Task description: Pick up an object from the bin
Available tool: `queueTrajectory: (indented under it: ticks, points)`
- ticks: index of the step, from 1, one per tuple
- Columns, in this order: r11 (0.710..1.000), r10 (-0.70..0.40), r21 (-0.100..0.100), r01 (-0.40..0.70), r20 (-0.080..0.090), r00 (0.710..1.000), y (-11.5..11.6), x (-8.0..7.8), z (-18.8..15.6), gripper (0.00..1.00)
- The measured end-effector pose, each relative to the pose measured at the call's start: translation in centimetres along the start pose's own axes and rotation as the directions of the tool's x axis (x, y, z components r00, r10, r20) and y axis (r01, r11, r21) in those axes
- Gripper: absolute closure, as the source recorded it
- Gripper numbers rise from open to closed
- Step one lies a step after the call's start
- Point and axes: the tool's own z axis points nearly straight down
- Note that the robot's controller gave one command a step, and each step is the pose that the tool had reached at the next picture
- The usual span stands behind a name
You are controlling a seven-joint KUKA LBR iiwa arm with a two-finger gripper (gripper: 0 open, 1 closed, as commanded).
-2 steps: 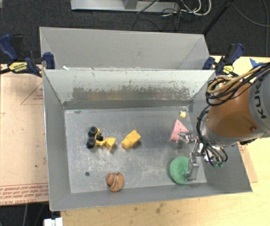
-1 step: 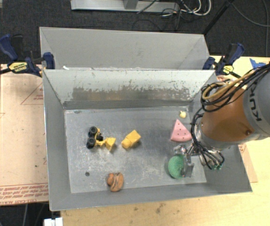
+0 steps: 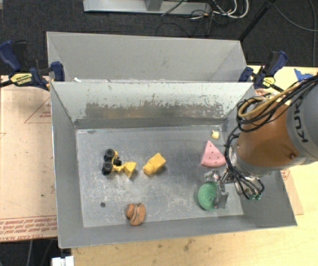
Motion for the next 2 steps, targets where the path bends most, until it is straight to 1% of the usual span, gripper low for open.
queueTrajectory:
  ticks: [1, 2]
  points:
    - [1.0, -0.019, 0.001, 0.019, 0.006, 1.0, 0.74, -1.96, -9.43, 1.0]
    - [1.0, -0.019, 0.001, 0.019, 0.006, 1.0, 0.75, -1.96, -9.43, 1.0]
